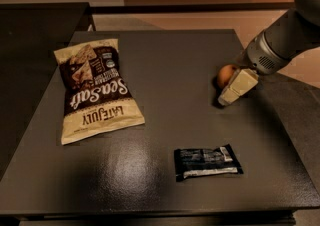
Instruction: Move orange near brown chip bag
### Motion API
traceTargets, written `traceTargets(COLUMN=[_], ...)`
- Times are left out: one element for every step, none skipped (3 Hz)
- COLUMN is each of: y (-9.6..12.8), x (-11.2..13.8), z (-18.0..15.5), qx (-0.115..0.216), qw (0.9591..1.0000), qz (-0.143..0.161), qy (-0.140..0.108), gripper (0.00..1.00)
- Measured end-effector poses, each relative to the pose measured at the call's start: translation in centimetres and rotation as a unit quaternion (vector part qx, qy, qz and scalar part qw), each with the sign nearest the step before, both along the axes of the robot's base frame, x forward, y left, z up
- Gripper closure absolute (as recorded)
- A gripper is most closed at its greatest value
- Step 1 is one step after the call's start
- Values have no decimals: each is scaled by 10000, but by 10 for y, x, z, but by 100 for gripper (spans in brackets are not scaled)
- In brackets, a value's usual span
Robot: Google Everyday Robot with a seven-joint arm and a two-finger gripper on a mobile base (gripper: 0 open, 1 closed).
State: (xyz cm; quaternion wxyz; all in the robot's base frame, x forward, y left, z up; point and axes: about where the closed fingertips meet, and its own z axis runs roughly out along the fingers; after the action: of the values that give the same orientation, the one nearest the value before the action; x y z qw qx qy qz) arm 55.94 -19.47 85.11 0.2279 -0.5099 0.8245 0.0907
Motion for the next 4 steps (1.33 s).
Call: traceTargets(y=[6, 14, 36, 70], x=[-1, -4, -6, -1], z=[-1, 3, 16, 28], qx=[84, 151, 270, 417], qw=[9999, 9997, 9992, 9978], qz=[32, 50, 251, 509], qy=[83, 173, 143, 101], gripper=[42, 65, 88, 100])
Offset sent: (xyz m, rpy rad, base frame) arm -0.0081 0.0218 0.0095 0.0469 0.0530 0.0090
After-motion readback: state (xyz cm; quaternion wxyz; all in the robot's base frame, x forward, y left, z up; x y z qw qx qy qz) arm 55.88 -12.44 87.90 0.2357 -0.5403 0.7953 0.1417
